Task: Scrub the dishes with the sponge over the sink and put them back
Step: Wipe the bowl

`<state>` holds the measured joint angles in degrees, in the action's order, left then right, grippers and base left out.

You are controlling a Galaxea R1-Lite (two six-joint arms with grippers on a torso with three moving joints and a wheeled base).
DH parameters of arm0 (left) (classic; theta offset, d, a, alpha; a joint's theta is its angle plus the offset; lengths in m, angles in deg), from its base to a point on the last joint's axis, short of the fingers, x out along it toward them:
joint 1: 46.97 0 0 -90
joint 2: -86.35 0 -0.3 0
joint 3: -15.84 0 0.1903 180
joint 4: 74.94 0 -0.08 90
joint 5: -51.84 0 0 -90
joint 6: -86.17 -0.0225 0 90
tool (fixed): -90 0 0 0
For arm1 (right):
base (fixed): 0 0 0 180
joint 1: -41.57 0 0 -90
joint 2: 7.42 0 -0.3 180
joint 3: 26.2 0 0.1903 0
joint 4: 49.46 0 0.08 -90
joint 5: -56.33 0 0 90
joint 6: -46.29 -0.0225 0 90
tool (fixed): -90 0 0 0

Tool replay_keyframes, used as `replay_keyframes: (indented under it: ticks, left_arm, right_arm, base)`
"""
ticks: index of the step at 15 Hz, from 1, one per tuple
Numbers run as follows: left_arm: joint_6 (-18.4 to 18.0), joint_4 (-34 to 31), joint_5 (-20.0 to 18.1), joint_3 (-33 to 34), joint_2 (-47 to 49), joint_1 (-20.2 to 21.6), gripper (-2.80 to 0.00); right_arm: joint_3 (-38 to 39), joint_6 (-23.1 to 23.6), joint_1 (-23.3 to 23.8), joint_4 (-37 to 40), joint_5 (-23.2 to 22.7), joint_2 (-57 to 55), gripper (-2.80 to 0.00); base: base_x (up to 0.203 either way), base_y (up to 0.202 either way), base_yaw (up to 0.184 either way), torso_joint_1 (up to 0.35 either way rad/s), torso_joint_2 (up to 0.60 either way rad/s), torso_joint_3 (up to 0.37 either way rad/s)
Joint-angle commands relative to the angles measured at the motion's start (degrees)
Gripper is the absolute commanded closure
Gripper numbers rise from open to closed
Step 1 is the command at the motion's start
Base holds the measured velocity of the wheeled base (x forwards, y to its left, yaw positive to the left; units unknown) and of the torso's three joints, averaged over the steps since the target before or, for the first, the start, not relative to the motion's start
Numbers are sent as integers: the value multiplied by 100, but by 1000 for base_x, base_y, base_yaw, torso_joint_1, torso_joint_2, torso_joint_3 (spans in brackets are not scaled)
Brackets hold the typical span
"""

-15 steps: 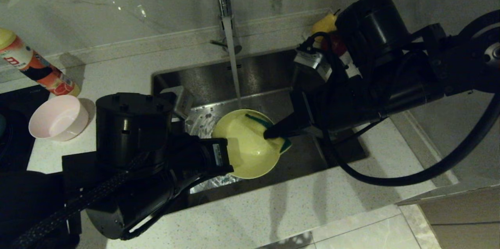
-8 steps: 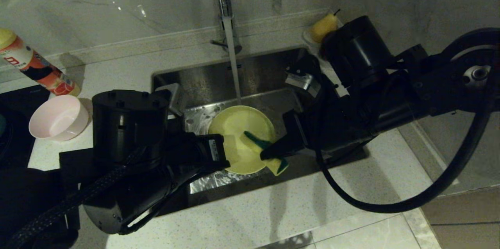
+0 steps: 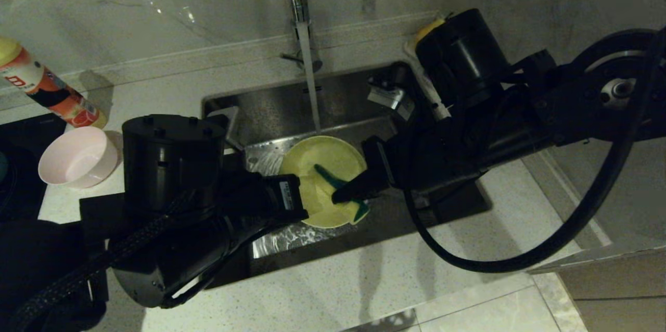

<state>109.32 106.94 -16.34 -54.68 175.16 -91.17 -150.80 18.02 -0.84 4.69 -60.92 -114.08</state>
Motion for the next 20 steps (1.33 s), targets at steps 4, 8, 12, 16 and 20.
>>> replay_keyframes:
  ticks: [4, 8, 12, 16, 20]
  left_arm:
    - [23, 8, -2, 119, 14, -1, 0]
    - [23, 15, -11, 83, 5, -1, 0]
    - [14, 12, -3, 57, -39, -1, 0]
    - [23, 15, -2, 83, -65, -1, 0]
    - [32, 7, 19, 79, -61, 43, 0]
  right_arm:
    - [-326, -21, 137, 51, -8, 79, 0]
    - [-361, -3, 132, 86, -8, 87, 0]
    - [-371, 18, 41, 77, -6, -174, 0]
    - [-370, 14, -118, 86, -8, -240, 0]
    - [-46, 16, -162, 214, -8, -101, 0]
  base:
    - [0, 0, 0, 0, 0, 0]
    - [0, 0, 0, 0, 0, 0]
    - [0, 0, 0, 0, 0, 0]
    - [0, 0, 0, 0, 0, 0]
    - [0, 0, 0, 0, 0, 0]
